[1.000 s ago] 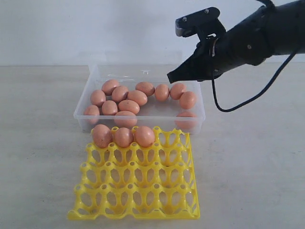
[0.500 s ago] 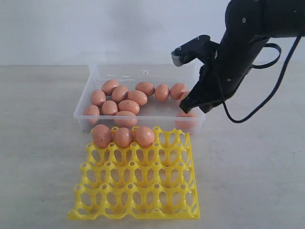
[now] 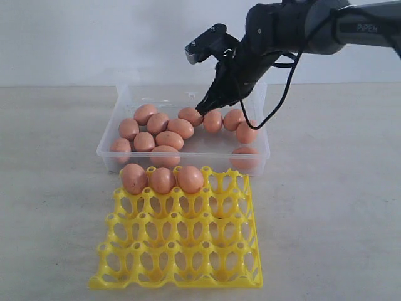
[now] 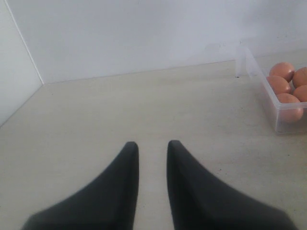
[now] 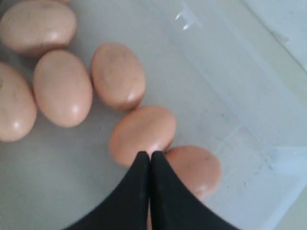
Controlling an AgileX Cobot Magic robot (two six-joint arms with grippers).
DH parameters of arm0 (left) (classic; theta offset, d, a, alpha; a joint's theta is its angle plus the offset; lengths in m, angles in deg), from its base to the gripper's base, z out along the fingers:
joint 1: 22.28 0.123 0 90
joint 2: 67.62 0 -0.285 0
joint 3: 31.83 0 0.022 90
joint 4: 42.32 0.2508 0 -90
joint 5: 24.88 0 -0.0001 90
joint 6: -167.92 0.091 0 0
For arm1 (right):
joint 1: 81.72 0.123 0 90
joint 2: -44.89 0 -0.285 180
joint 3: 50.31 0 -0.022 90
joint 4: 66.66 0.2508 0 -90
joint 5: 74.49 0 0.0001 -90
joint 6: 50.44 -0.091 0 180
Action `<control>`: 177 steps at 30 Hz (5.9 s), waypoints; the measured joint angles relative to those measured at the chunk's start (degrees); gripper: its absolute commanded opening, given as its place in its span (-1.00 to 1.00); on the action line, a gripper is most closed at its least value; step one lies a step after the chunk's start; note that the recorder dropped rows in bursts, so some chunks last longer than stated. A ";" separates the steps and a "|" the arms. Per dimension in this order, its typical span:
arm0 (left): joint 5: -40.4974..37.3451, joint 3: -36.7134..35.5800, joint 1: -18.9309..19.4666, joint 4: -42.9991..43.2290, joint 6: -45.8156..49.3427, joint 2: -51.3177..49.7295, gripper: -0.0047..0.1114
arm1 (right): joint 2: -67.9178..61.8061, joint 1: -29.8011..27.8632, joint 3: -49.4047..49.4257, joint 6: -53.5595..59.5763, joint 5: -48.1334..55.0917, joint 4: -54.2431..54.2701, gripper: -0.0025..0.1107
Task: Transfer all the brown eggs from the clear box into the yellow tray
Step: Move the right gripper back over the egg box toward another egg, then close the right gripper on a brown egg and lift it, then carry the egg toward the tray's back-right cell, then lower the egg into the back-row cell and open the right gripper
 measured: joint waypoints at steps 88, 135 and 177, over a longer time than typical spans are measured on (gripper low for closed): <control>0.00 0.00 0.00 0.00 0.00 0.00 -0.55 | -9.58 -4.35 -1.74 -24.05 -6.42 4.75 -0.96; 0.00 0.00 0.00 0.00 0.00 0.00 -0.55 | 19.03 -13.74 58.58 -85.39 -89.48 -70.36 -0.96; 0.00 0.00 0.00 0.00 0.00 0.00 -0.55 | 12.73 -9.19 53.50 -76.12 -80.73 -66.27 -0.96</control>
